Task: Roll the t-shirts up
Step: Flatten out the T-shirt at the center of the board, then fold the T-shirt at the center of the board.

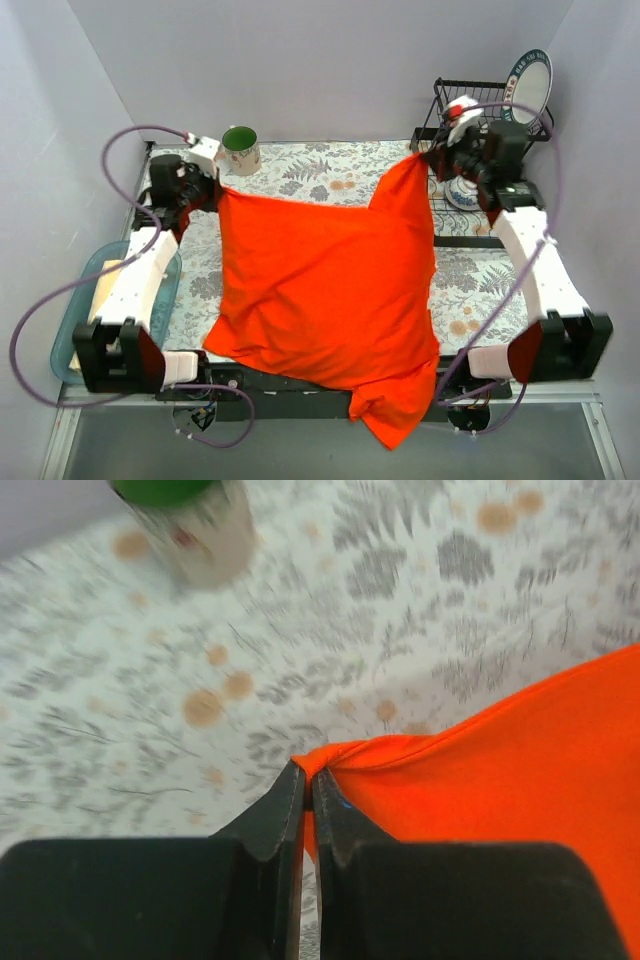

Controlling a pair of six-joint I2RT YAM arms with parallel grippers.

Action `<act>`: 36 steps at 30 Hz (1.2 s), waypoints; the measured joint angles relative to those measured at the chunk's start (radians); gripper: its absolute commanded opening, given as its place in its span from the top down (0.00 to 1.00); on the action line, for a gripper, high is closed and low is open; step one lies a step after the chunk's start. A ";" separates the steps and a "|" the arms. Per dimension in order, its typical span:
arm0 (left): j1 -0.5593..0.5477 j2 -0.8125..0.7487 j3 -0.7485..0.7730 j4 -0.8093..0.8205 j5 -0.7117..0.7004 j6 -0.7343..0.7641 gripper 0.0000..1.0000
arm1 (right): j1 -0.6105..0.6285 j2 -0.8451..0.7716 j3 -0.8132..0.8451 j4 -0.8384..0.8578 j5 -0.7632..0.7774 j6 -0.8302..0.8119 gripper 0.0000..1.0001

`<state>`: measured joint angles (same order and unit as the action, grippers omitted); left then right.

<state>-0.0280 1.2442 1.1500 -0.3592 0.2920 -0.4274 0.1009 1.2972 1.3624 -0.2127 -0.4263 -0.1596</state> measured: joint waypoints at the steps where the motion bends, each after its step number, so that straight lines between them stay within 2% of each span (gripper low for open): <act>1: 0.000 0.045 -0.035 0.011 0.018 -0.001 1.00 | 0.007 0.038 -0.045 0.005 -0.001 -0.002 0.99; 4: 0.000 0.267 -0.081 0.055 0.053 -0.010 1.00 | 0.028 0.254 -0.093 0.013 -0.002 -0.018 0.99; 7: 0.000 0.477 -0.039 0.084 0.054 -0.022 1.00 | 0.035 0.472 -0.039 0.017 0.005 -0.056 0.99; 10: 0.000 0.614 0.032 0.097 0.040 -0.026 1.00 | 0.035 0.664 0.126 -0.034 0.017 -0.097 0.99; 15: 0.010 0.684 0.156 0.127 -0.009 -0.017 1.00 | 0.035 0.883 0.498 -0.080 0.034 -0.140 0.99; 18: 0.035 0.713 0.224 0.158 -0.052 -0.015 1.00 | 0.035 0.945 0.630 -0.092 0.041 -0.145 0.99; 21: 0.066 0.726 0.258 0.169 -0.091 -0.008 1.00 | 0.037 0.986 0.690 -0.087 0.058 -0.146 0.99; 29: 0.091 0.749 0.320 0.165 -0.121 0.020 1.00 | 0.047 1.062 0.704 -0.084 0.110 -0.136 0.99; 36: 0.085 0.735 0.331 0.134 -0.089 0.018 1.00 | 0.055 1.020 0.673 -0.108 0.113 -0.171 0.99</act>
<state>0.0570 1.9797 1.4807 -0.2249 0.2031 -0.4099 0.1555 2.3173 2.0357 -0.3202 -0.3138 -0.3309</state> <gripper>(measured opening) 0.021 0.029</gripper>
